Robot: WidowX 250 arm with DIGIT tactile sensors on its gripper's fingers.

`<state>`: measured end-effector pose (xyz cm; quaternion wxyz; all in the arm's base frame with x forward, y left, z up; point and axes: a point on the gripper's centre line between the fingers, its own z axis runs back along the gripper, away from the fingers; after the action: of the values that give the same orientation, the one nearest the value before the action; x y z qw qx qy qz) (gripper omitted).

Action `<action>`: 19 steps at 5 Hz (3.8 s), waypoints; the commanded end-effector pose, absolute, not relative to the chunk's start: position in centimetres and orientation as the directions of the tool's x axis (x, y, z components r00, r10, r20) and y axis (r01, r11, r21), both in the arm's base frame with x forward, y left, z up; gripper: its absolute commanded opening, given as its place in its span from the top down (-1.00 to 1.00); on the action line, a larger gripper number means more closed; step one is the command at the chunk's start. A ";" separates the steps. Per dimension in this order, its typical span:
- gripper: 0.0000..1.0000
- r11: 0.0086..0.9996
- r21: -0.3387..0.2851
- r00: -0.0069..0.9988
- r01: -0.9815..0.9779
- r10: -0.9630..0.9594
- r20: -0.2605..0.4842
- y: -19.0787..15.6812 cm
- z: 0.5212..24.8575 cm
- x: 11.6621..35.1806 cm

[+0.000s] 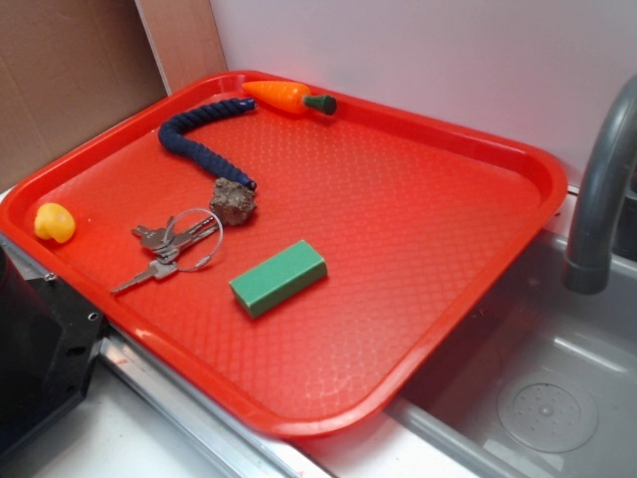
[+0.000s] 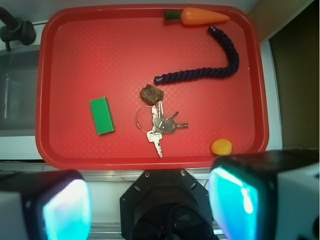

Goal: Grab the green block.

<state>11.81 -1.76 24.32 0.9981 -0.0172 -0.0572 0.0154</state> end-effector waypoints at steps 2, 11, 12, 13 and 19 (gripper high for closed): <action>-1.00 0.999 -0.017 0.999 0.034 -0.033 0.041 -3.1 19.3 14.4; -1.00 0.962 -0.015 0.962 0.272 -0.273 -0.020 -11.4 2.4 17.3; -1.00 0.958 -0.012 0.956 0.288 -0.288 -0.047 -11.6 0.6 18.2; 0.32 0.960 0.001 0.958 0.281 -0.281 -0.054 -11.3 0.1 18.1; 1.00 0.996 0.055 0.993 -0.077 0.072 0.090 -2.6 20.1 18.1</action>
<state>18.29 -1.89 19.02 0.9988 0.0307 -0.0186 0.0331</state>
